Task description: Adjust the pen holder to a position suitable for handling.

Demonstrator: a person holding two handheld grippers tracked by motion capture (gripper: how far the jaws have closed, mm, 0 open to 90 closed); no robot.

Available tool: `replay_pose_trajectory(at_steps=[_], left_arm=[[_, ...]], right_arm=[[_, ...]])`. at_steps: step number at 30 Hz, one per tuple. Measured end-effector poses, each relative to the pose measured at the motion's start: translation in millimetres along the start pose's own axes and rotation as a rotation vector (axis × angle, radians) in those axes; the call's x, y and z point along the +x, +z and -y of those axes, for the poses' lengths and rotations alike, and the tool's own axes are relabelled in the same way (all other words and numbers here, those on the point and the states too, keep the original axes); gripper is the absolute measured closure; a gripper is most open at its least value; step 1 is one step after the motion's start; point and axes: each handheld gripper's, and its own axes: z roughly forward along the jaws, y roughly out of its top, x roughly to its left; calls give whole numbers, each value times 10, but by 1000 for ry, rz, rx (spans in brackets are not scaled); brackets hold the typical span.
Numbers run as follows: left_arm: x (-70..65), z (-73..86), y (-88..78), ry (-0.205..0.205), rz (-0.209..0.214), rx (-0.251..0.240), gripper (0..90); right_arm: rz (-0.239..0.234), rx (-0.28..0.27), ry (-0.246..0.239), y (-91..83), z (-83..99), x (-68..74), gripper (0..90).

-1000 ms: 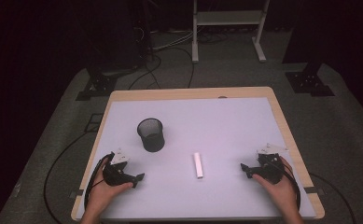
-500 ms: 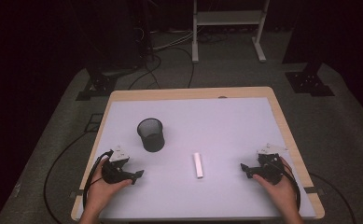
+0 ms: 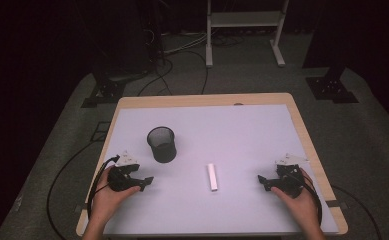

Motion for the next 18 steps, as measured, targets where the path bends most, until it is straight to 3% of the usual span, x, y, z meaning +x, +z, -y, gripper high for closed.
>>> replay_pose_trajectory(at_steps=[18], left_arm=[[65, -303, -78, -2, 19, -6, 358]], right_arm=[[-1, 0, -1, 0, 0, -2, 101]])
